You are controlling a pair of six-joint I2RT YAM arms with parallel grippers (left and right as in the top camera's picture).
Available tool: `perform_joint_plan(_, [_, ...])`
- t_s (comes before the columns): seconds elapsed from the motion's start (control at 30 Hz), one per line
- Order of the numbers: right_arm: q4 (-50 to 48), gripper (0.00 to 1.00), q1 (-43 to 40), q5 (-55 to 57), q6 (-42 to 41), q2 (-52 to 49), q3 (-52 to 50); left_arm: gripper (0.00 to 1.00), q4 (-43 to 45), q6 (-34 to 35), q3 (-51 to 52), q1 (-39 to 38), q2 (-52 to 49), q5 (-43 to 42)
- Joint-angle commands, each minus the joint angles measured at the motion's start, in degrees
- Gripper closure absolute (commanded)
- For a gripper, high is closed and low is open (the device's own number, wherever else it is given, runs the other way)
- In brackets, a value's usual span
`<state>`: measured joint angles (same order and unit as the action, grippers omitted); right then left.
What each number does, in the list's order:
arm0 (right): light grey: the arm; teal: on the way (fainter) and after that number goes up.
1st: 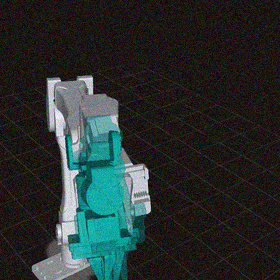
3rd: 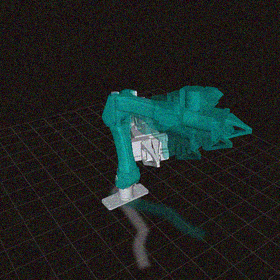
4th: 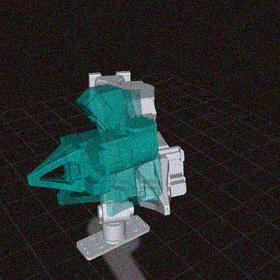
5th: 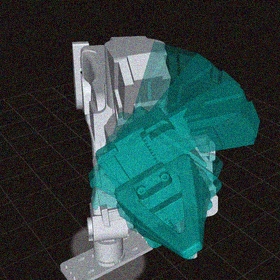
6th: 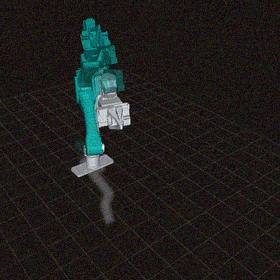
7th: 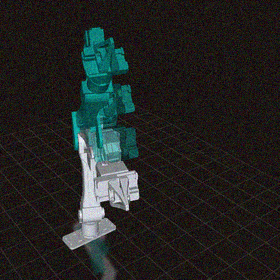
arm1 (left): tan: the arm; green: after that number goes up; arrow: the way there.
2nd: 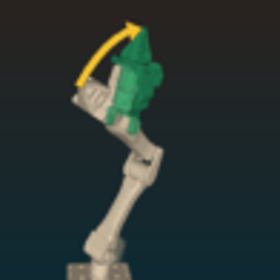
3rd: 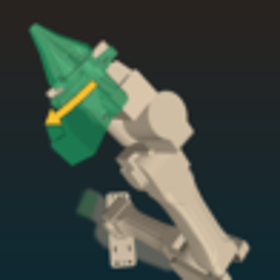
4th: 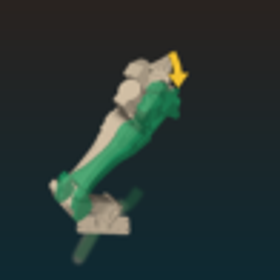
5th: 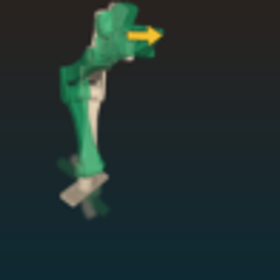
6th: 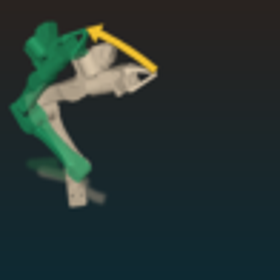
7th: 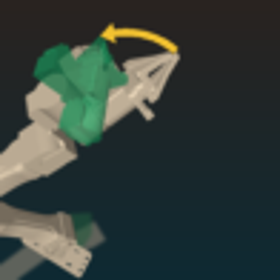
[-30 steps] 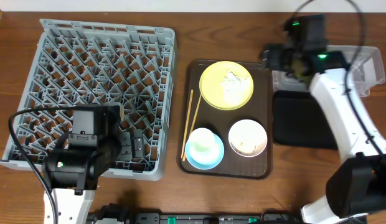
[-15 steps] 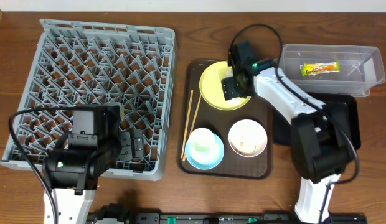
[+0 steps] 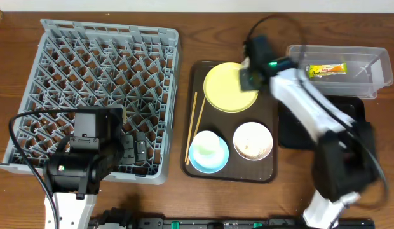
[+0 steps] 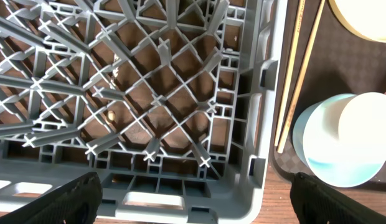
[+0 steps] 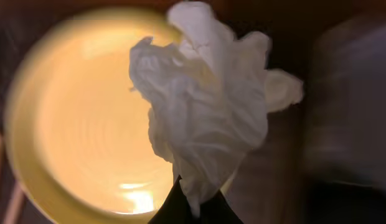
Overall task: Sort waste into correct bins and load items into the dishwasher
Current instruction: 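Grasp the crumpled white tissue on the yellow plate with the right gripper, then move the tissue right and release it into the clear bin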
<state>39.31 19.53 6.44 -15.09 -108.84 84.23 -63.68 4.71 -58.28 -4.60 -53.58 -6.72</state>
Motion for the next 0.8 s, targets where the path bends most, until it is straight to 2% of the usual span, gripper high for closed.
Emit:
perform_joint_plan(0.0, [-0.4, 0.98, -4.7, 9.7, -1.9, 9.0, 1.1, 0.04, -0.2, 0.5, -1.3, -0.1, 0.0, -0.1])
perform_joint_plan(0.1, [-0.3, 0.94, -9.1, 13.8, -5.3, 11.7, 1.1, 0.04, -0.2, 0.5, -1.3, -0.1, 0.0, -0.1])
perform_joint_plan(0.23, [0.9, 0.94, -15.7, 13.5, -10.3, 10.9, 1.0, 0.04, -0.2, 0.5, -1.3, -0.1, 0.0, -0.1])
perform_joint_plan(0.43, [0.8, 0.82, -21.9, 7.4, -12.9, 7.2, 1.0, 0.04, -0.2, 0.5, -1.3, -0.1, 0.0, -0.1])
perform_joint_plan(0.47, [1.0, 0.73, -22.6, 5.9, -12.9, 6.7, 1.0, 0.04, -0.2, 0.5, -1.3, -0.1, 0.0, -0.1])
perform_joint_plan(0.57, [0.8, 0.38, -24.2, 2.3, -12.9, 6.2, 1.0, 0.03, -0.2, 0.5, -1.3, -0.1, 0.0, -0.1])
perform_joint_plan(0.6, [0.8, 0.32, -24.6, 1.6, -11.8, 6.5, 1.1, 0.03, -0.2, 0.5, -1.3, -0.1, 0.0, -0.1])
perform_joint_plan(0.67, [0.7, 0.26, -25.0, 0.3, -9.4, 7.5, 1.1, 0.04, -0.2, 0.5, -1.3, -0.1, 0.0, -0.1])
perform_joint_plan(0.77, [1.3, 0.26, -24.9, -5.5, -3.1, 11.0, 1.2, 0.04, -0.2, 0.5, -1.3, -0.1, 0.0, -0.1])
